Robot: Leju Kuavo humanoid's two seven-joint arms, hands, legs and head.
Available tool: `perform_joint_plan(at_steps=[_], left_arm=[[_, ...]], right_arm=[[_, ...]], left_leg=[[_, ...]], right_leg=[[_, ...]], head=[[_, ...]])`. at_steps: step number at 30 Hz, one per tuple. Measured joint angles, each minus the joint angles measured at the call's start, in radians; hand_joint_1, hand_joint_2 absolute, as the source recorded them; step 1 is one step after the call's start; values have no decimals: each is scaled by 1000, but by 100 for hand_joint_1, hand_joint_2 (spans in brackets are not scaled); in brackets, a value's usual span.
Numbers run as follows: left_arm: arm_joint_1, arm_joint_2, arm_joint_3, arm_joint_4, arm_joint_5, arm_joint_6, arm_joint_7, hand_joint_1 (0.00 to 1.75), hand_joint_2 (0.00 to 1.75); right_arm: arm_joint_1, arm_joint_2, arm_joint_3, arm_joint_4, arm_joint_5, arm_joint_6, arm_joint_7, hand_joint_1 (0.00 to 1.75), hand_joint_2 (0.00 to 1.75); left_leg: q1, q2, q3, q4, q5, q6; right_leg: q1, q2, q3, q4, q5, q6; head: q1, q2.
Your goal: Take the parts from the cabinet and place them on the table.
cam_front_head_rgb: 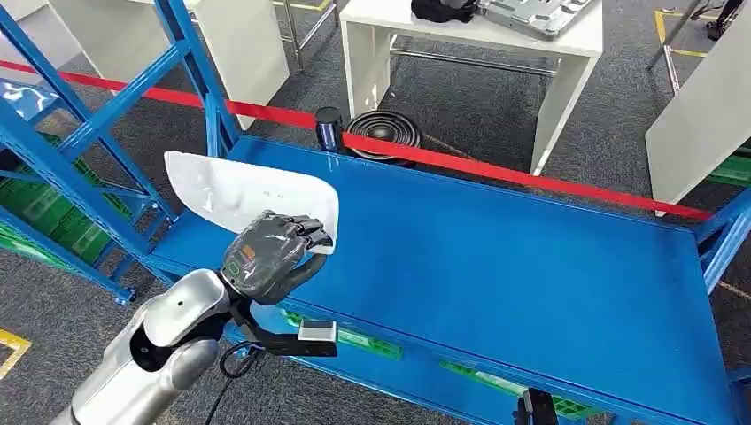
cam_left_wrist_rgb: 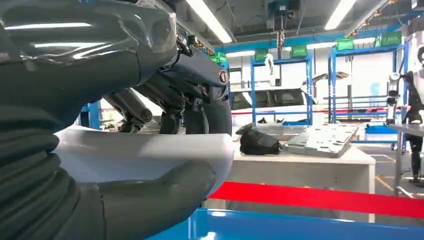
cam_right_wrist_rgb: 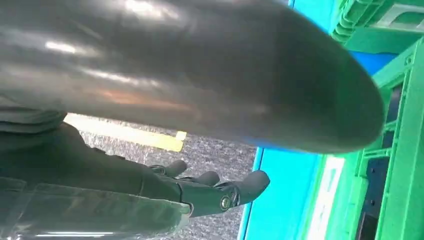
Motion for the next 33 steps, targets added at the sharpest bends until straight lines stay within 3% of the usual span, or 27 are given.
perform_joint_plan(at_steps=[2,3,4,6,8,9,10,12,13,14,15,17,18,19,20,22,24,25,27,28,29,30,31,33], left_arm=[[-24,3,0,-9,0,-5,-9,175,175],[-40,3,1,-17,4,-5,-13,175,175],[-54,2,5,-24,23,-4,-16,175,175],[-80,-8,21,-38,102,7,-30,175,175],[-104,-21,54,-50,186,22,-45,175,175],[-116,-29,68,-54,203,28,-47,175,175],[-133,-36,77,-55,208,29,-50,175,175],[-142,-44,85,-55,212,31,-52,175,175],[-140,-45,85,-55,218,32,-53,175,175],[-139,-49,87,-55,235,40,-61,175,175],[-139,-55,92,-55,265,53,-72,175,175],[-140,-75,110,-61,333,80,-90,175,175],[-142,-82,119,-66,364,91,-98,175,175],[-144,-90,129,-72,398,102,-108,175,175],[-144,-96,135,-76,422,108,-115,175,175],[-141,-108,144,-85,464,124,-129,175,175],[-136,-122,160,-97,529,148,-152,175,175],[-135,-126,165,-102,569,160,-165,175,175],[-125,-135,177,-105,661,176,-187,175,175],[-112,-138,180,-105,686,178,-192,175,175],[-101,-141,183,-105,723,181,-198,175,175],[-90,-142,186,-105,769,183,-204,175,175],[-79,-145,192,-105,825,186,-211,175,175],[-58,-153,205,-105,929,188,-225,175,175]], right_arm=[[-2,3,-5,0,2,4,0,0,0],[-4,8,-5,0,3,8,-1,0,0],[-6,10,-6,0,5,9,-2,0,0],[-6,12,-10,1,5,14,-2,0,0],[-7,16,-11,2,5,21,-5,0,0],[-7,17,-11,2,5,23,-8,0,0],[-7,18,-12,3,5,24,-10,0,0],[-7,17,-13,6,4,24,-11,0,0],[-5,18,-13,7,4,25,-11,0,0],[-4,18,-13,8,3,26,-13,0,0],[-3,18,-13,10,2,26,-16,0,0],[-5,18,-14,11,0,26,-19,0,0],[-7,18,-16,13,-2,26,-21,0,0],[-9,21,-18,15,-4,26,-22,0,0],[-9,23,-19,16,-6,26,-23,0,0],[-7,27,-21,19,-7,26,-26,0,0],[-8,37,-22,23,-8,26,-31,0,0],[-8,36,-24,23,-9,26,-32,0,0],[-8,38,-26,25,-11,26,-36,0,0],[-8,39,-27,27,-14,26,-36,0,0],[-8,39,-27,31,-15,26,-38,0,0],[-7,40,-27,33,-17,26,-39,0,0],[-8,42,-27,35,-20,26,-41,0,0],[-10,44,-27,39,-26,26,-48,0,0]], left_leg=[[-2,-1,90,-184,89,12],[-6,-1,127,-256,97,21],[-11,1,133,-266,93,22],[-16,0,130,-264,95,25],[-9,1,138,-284,107,38],[-7,4,144,-293,113,43],[-7,4,142,-295,116,49],[-11,3,140,-295,116,50],[-12,3,139,-295,116,51],[-12,2,139,-294,116,51],[-12,1,140,-293,116,50],[-11,0,140,-286,112,45],[-11,-1,138,-279,108,40],[-21,-1,131,-269,102,33],[-20,-1,129,-269,102,32],[-17,0,130,-271,103,28],[-14,-1,119,-252,85,16],[-13,0,101,-209,57,10],[-6,0,22,-42,-20,0],[-4,0,-16,34,-44,-2],[-3,0,-36,68,-47,-3],[-3,0,-32,51,-26,-1],[-3,0,-6,-9,14,2],[-5,0,91,-210,107,16]], right_leg=[[3,2,4,0,0,0],[2,1,3,-1,0,1],[9,2,-3,0,2,5],[5,1,-7,-3,7,14],[9,1,-4,-7,8,27],[6,-1,-17,9,-4,27],[6,-1,-43,66,-35,22],[6,-1,-129,253,-109,16],[6,-1,-159,315,-126,19],[5,-1,-168,330,-123,26],[4,-1,-147,289,-102,36],[0,-3,-58,110,-31,54],[-2,-7,-11,18,-2,57],[4,-4,2,2,-5,40],[2,-4,-2,2,-3,31],[8,-3,-3,2,-3,20],[-3,-2,1,-2,0,11],[-4,-2,2,-2,-1,5],[-3,-2,2,-1,-1,4],[-2,-2,2,-1,-2,3],[-2,-2,2,-1,-2,3],[-2,-1,3,-1,-2,4],[-1,1,4,-1,-2,4],[0,5,8,-2,-3,4]], head=[[0,0],[1,0],[2,0],[1,0],[1,0],[3,0],[3,0],[5,0],[6,0],[5,0],[6,0],[6,0],[7,0],[7,0],[4,0],[5,0],[5,0],[0,0],[0,0],[0,0],[0,0],[0,0],[0,0],[0,0]])
